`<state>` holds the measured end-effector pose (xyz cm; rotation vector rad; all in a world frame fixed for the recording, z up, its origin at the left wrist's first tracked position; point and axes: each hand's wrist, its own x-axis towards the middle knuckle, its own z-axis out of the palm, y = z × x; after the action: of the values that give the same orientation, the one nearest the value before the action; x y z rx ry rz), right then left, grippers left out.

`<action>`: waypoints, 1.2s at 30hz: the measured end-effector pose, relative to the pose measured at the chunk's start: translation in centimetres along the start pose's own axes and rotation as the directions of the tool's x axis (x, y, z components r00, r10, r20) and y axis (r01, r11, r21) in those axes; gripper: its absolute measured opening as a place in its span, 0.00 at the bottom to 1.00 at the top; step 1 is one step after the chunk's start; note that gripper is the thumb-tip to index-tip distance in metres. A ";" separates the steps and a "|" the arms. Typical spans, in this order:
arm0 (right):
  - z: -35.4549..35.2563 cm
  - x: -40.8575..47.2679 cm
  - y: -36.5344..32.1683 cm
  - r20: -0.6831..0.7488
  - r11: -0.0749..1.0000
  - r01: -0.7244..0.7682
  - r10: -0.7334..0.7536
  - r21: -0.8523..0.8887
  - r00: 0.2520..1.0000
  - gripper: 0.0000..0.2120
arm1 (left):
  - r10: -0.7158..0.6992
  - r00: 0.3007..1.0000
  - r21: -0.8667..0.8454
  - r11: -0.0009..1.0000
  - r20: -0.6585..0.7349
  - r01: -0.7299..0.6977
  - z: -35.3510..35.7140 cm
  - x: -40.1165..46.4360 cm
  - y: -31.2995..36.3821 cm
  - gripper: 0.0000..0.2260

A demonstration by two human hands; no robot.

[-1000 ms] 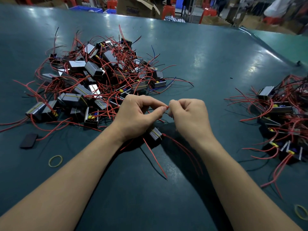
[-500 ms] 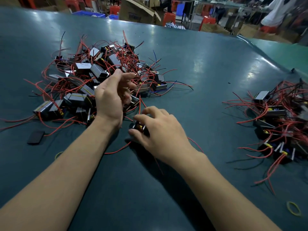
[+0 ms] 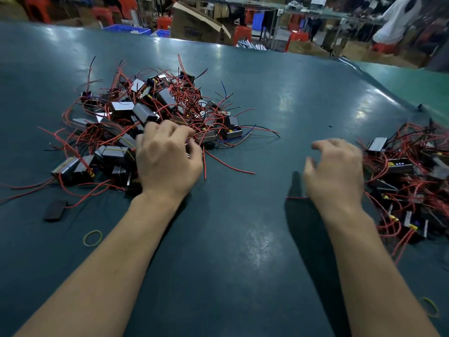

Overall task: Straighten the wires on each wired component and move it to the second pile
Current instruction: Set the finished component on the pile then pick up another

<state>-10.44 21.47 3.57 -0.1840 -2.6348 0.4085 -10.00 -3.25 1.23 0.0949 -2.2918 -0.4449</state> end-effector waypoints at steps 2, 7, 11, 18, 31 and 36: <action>0.7 -1.0 -2.0 -0.059 0.976 0.154 -0.147 0.152 0.987 0.10 | -0.150 0.984 0.176 0.976 0.095 0.131 -0.5 0.3 -0.8 0.12; 2.5 -2.9 -5.6 -0.102 0.847 0.435 -0.425 0.305 0.899 0.06 | -0.172 0.939 0.374 0.926 0.298 0.050 -0.4 0.5 -1.6 0.18; 3.8 -2.9 -5.6 -0.032 0.826 0.444 -0.463 0.346 0.886 0.05 | -0.159 0.921 0.366 0.931 0.355 0.019 -0.1 0.7 -1.7 0.21; 4.6 -2.4 -5.0 0.060 0.824 0.381 -0.444 0.419 0.894 0.11 | 0.106 0.878 -0.166 0.986 0.467 -0.031 -0.4 0.5 -1.2 0.07; 5.8 -1.6 -6.3 0.111 0.779 0.259 -0.386 0.571 0.916 0.16 | 0.222 0.790 -0.220 0.969 0.571 -0.113 -0.4 -0.4 -0.4 0.16; 5.2 0.9 -7.3 0.288 0.858 0.386 -0.486 0.339 0.825 0.31 | 0.246 0.802 -0.231 0.963 0.544 -0.139 -0.2 -0.5 -0.3 0.15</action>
<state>-14.10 13.37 1.83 0.6447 -2.8189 0.6793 -9.55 -3.43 0.86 -0.4198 -2.7932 -0.6358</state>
